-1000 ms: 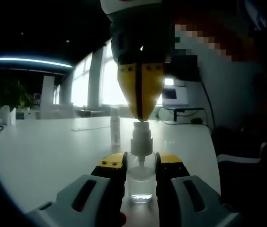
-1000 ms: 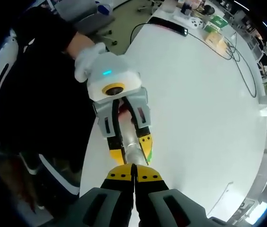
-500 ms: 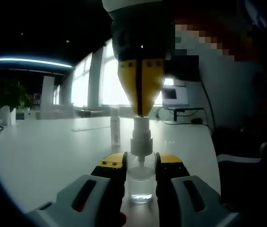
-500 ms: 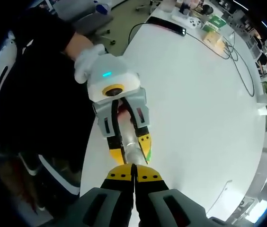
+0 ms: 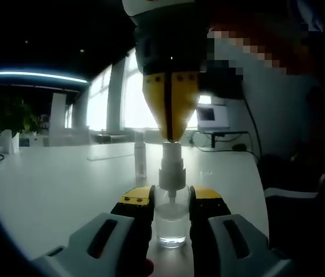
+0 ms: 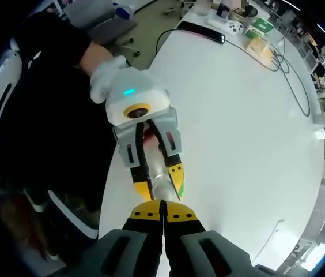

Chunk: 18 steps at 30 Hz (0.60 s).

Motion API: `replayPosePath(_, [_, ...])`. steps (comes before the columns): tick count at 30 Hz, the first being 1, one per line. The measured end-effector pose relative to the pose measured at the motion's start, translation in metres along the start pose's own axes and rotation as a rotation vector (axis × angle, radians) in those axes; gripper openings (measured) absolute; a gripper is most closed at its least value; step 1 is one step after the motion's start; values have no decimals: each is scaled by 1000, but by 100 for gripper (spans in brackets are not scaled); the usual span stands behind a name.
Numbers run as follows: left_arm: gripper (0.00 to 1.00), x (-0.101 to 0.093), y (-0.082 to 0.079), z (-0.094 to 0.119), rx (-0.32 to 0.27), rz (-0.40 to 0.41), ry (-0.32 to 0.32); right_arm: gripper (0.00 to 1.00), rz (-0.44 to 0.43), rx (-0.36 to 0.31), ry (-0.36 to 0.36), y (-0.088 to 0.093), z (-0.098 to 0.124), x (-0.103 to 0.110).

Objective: Clamp pump bottle remove cover press pump head put on cover

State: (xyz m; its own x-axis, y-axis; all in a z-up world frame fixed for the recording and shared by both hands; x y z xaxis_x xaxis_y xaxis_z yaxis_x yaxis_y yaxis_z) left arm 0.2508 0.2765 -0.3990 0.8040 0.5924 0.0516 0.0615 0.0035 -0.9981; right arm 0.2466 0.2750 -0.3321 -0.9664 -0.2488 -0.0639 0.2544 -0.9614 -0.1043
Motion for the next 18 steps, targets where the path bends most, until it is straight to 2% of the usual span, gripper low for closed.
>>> replayPosePath(18, [15, 1, 0, 0, 0, 0, -1, 0, 10, 1, 4, 0, 0, 0])
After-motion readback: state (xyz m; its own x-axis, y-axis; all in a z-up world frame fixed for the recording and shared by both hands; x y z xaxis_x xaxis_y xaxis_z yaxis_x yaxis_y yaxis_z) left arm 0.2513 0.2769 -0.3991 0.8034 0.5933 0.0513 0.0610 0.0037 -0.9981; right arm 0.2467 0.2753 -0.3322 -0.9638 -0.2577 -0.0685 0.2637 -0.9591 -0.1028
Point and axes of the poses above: the point that each gripper's makers call its tool centre point, and the gripper's own axes: z roughly backward along the fingers, x roughly to its left, y roughly out of its underside, the point moved 3 cm from there along z, roughly backward along the fingers, and after that the axes turned 2 degrees about -z, right-handed, at the moved point
